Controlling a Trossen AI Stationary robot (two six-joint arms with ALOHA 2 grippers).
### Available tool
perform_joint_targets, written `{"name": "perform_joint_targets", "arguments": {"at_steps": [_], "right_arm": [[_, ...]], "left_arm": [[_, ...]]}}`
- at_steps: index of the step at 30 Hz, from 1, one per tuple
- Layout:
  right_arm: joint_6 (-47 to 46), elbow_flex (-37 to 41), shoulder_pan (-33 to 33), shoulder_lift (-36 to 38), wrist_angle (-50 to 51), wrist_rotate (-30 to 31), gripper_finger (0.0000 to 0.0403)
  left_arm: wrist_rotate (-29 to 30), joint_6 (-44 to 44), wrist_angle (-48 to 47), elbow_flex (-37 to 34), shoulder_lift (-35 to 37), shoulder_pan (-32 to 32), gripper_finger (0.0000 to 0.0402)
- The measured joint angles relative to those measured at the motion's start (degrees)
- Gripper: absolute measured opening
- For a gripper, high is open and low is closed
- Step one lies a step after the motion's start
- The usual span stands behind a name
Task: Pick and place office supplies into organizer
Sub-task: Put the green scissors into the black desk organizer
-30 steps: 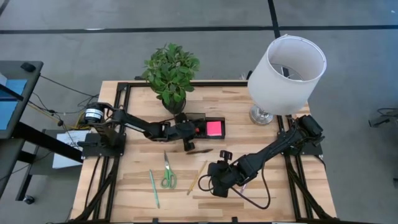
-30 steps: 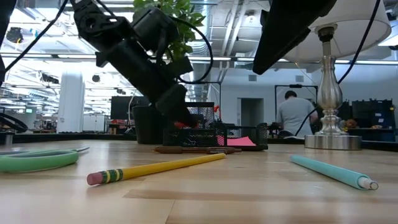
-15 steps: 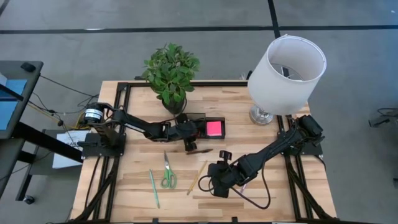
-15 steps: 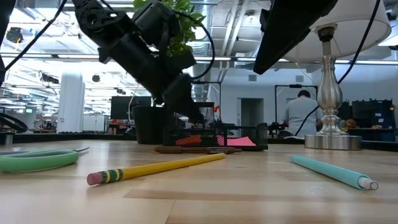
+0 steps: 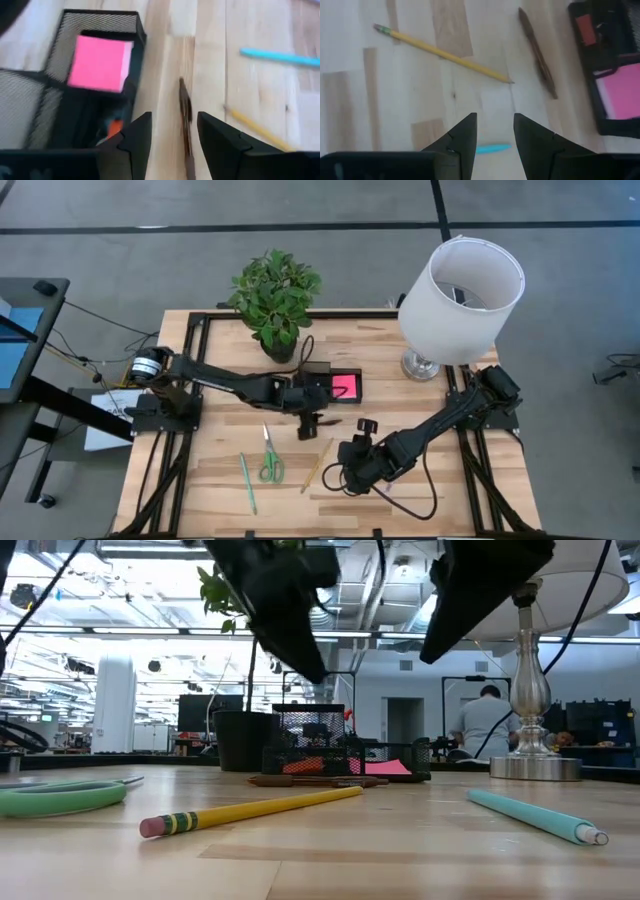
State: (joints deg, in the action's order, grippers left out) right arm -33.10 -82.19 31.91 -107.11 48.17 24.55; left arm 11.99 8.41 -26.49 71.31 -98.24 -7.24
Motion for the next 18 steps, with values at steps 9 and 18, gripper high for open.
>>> {"name": "perform_joint_targets", "arguments": {"at_steps": [9, 18], "right_arm": [[-3.39, -0.02, 2.37, 3.92, 3.79, 7.29, 0.0121], [-12.57, -0.05, 4.63, 6.48, 4.54, 29.81, 0.0121]], "left_arm": [[21.91, 17.65, -26.27, 3.07, 16.58, -14.72, 0.0151], [27.38, 47.88, -28.48, -10.85, 26.30, -31.15, 0.0151]]}}
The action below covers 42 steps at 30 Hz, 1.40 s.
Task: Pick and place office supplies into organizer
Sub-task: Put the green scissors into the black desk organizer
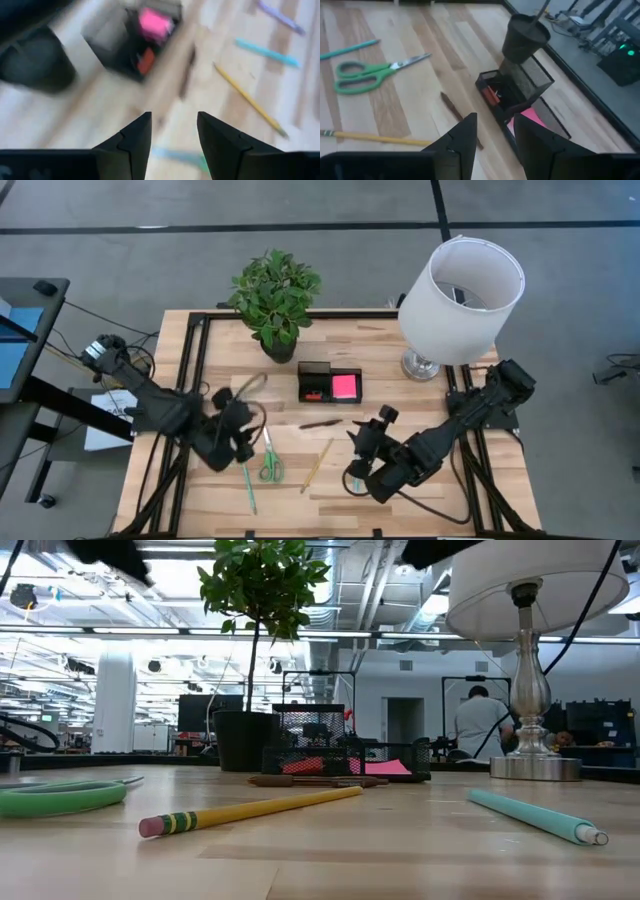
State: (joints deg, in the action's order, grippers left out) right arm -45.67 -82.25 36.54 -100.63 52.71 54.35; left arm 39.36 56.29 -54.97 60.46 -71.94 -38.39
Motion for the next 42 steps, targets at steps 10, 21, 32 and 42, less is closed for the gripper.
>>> {"name": "perform_joint_targets", "arguments": {"at_steps": [10, 21, 32, 42], "right_arm": [[-0.25, 0.05, -3.00, -3.73, -0.90, -4.64, 0.0121], [2.64, 0.03, -4.05, -3.64, -0.62, -6.38, 0.0121], [5.24, 0.03, -4.33, -3.64, -0.84, -6.71, 0.0121], [5.79, 0.03, -4.78, -3.64, -0.21, -6.72, 0.0121]], "left_arm": [[-17.41, 8.46, 9.71, -12.00, -1.32, -0.12, 0.0151], [-27.22, 7.99, 27.82, -15.88, -6.84, 0.65, 0.0151], [-37.17, 12.95, 24.59, -12.31, -19.63, 3.43, 0.0151], [-34.93, 12.17, 24.60, -8.21, -21.42, 3.76, 0.0151]]}}
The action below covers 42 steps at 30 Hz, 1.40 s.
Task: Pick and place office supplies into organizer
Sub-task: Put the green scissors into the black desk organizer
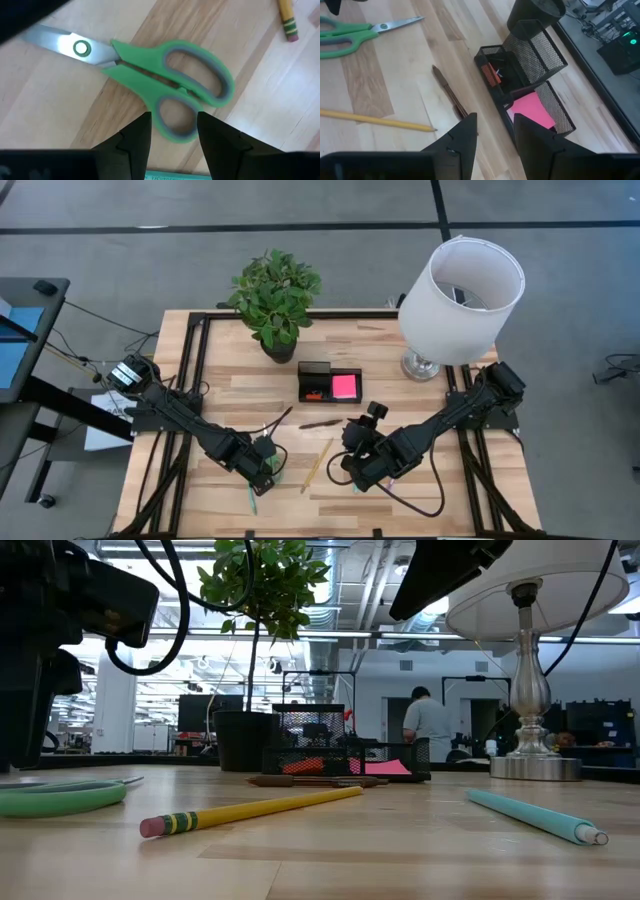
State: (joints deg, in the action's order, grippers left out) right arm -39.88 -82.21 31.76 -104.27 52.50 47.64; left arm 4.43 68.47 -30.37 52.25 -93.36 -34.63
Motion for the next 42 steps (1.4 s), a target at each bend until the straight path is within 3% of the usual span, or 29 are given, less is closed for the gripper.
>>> {"name": "perform_joint_targets", "arguments": {"at_steps": [20, 24, 29, 32, 36, 42], "right_arm": [[-0.12, 0.00, -0.17, 0.01, 0.61, -0.04, 0.0121], [-0.11, 0.02, -0.43, 0.02, 0.61, -0.02, 0.0121], [-0.13, 0.00, -0.43, 0.02, -0.36, -0.02, 0.0121], [-0.13, 0.00, -0.41, 0.02, -1.13, -0.37, 0.0121], [0.04, 0.00, -0.41, 0.02, -1.08, -2.40, 0.0121], [2.44, 0.00, -0.43, 0.02, -1.14, -2.78, 0.0121]], "left_arm": [[-2.20, 1.27, -4.84, 0.58, -6.53, 0.13, 0.0147], [-1.14, -0.12, -8.29, 1.68, -6.88, 0.12, 0.0111], [-0.75, -3.30, -9.38, 2.16, -6.97, 0.76, 0.0028], [0.36, -5.18, -10.89, 3.71, -7.07, 1.48, 0.0013], [6.44, -11.83, -20.63, 9.13, -7.58, 3.51, 0.0015], [13.01, -21.62, -40.01, 22.89, -7.32, 7.29, 0.0007]]}}
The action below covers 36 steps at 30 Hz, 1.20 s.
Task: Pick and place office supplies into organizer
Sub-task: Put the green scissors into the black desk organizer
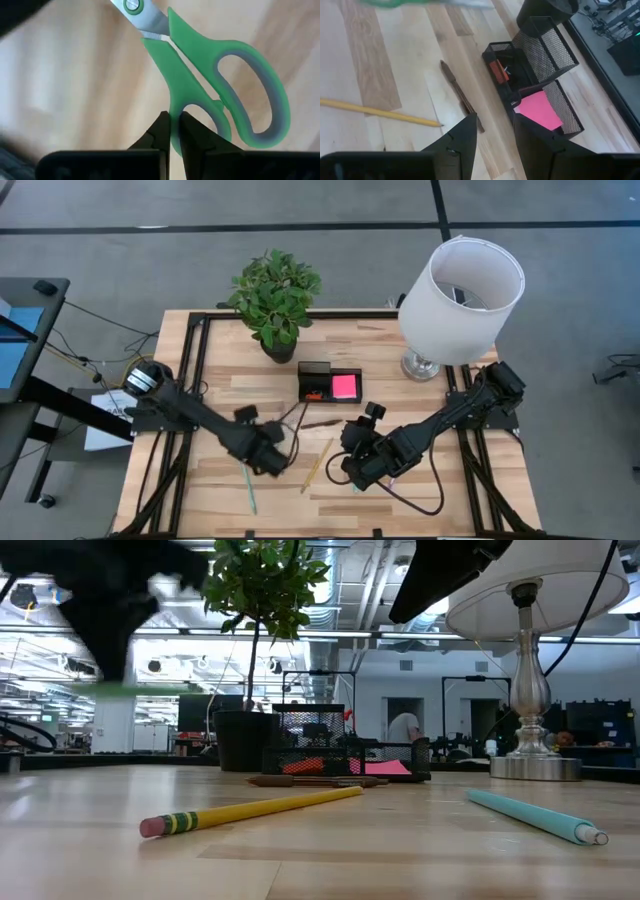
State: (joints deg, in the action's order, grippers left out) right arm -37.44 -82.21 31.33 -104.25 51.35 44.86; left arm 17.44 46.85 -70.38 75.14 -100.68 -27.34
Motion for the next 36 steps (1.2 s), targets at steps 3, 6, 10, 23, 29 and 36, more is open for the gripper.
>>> {"name": "perform_joint_targets", "arguments": {"at_steps": [3, 6, 10, 23, 29, 36], "right_arm": [[-0.01, 0.00, 0.02, 0.00, 0.01, -0.07, 0.0121], [-0.01, 0.00, 0.02, 0.00, 0.02, -0.30, 0.0121], [-0.01, 0.00, 0.02, 0.00, 0.04, -0.43, 0.0121], [-0.03, 0.01, -0.16, 0.00, 0.04, -2.10, 0.0121], [-0.03, 0.00, -0.37, 0.00, 0.02, -2.10, 0.0121], [-0.03, 0.00, -0.37, 0.00, -0.24, -2.08, 0.0121]], "left_arm": [[3.31, -6.42, -4.72, 6.71, 0.00, 2.16, 0.0007], [5.32, -9.27, -6.61, 11.75, 0.13, 4.51, 0.0007], [-0.40, -15.99, -5.80, 17.58, 0.15, 9.12, 0.0007], [-26.40, -36.67, -19.68, 26.51, 0.23, 30.73, 0.0007], [-35.23, -38.12, -19.35, 26.38, -2.43, 39.75, 0.0007], [-39.29, -35.19, -16.78, 26.44, -6.31, 41.86, 0.0007]]}}
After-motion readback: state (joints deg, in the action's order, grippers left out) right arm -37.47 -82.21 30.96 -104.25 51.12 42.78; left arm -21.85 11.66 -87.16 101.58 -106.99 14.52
